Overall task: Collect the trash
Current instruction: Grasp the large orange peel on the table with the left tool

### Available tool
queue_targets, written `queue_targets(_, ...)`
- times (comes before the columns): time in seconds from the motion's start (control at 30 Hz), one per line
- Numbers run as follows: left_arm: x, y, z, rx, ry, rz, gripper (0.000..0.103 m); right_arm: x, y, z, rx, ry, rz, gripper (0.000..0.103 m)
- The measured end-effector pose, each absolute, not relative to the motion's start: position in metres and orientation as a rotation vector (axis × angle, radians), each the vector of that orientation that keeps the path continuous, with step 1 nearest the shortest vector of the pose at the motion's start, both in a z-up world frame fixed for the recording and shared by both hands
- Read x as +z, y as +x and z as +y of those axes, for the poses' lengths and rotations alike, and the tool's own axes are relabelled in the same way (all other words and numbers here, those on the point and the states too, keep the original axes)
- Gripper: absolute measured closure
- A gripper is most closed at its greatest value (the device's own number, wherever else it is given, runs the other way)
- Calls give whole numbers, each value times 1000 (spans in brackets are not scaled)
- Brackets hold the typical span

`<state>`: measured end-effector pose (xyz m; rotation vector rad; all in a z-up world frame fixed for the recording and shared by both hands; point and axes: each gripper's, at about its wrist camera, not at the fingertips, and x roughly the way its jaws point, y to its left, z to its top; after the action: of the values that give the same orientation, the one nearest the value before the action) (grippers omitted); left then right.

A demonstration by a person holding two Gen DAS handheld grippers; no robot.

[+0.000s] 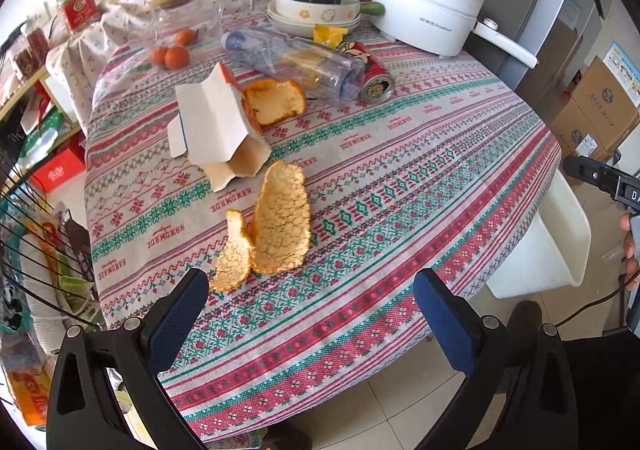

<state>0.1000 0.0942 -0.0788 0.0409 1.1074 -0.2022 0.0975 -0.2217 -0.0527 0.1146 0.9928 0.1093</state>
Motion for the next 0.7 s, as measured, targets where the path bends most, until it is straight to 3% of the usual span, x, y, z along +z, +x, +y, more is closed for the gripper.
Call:
queue_targets(0.2, -102, 121, 123, -258, -102, 1150, 2, -60, 106, -200, 127, 89, 1012, 15)
queue_targets(0.43, -121, 140, 126, -236, -83, 1158, 4, -68, 112, -179, 154, 66, 1036, 15)
queue_targets(0.7, -144, 149, 122, -170, -44, 1204, 26, -75, 117, -176, 152, 78, 1062, 15)
